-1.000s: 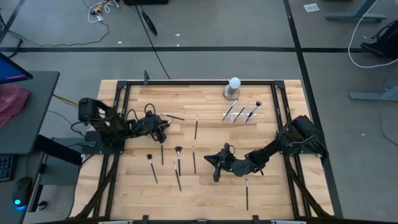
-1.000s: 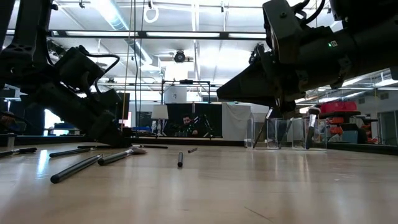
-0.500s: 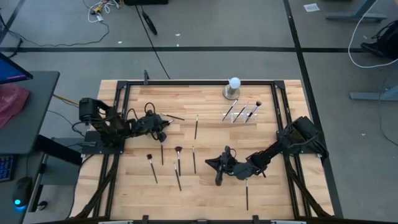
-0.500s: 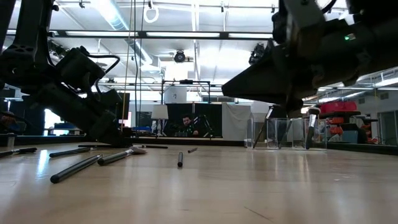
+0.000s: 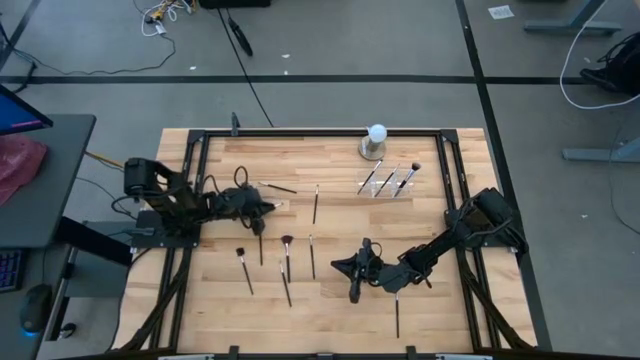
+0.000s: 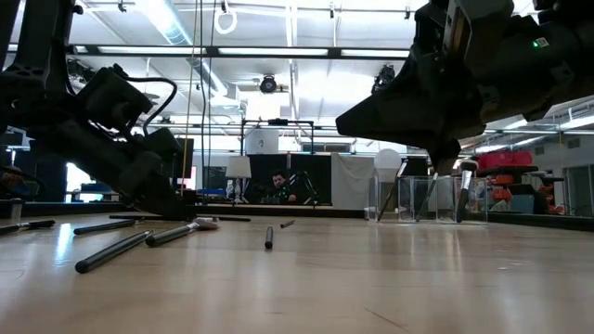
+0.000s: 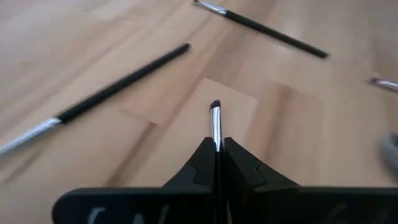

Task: Put items in baskets/containers
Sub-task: Put the eyeshadow brush into the transparent organizer

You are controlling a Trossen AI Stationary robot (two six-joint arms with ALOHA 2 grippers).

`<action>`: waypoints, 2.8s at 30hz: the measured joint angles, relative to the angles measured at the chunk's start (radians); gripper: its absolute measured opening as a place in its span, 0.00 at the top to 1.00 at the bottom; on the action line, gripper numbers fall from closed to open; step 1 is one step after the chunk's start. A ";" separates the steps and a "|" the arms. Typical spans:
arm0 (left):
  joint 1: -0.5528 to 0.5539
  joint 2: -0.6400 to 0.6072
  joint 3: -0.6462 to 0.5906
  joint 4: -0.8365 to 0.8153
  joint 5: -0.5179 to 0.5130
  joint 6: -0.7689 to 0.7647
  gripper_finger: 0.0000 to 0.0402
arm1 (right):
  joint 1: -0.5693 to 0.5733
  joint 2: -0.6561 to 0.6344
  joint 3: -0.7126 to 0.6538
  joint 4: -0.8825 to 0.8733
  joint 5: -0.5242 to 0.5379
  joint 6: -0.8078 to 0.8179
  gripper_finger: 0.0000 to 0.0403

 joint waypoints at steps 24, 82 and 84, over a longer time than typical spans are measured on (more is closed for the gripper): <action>-0.134 -0.002 0.016 0.343 0.056 -0.056 0.97 | -0.029 0.000 0.000 0.000 -0.009 -0.003 0.97; -0.406 -0.004 0.379 0.230 0.137 -0.005 0.84 | -0.059 0.071 0.162 0.260 -0.014 -0.732 0.99; -0.402 -0.004 0.379 0.229 0.137 0.014 0.77 | -0.042 0.056 0.162 0.194 0.015 -0.690 0.99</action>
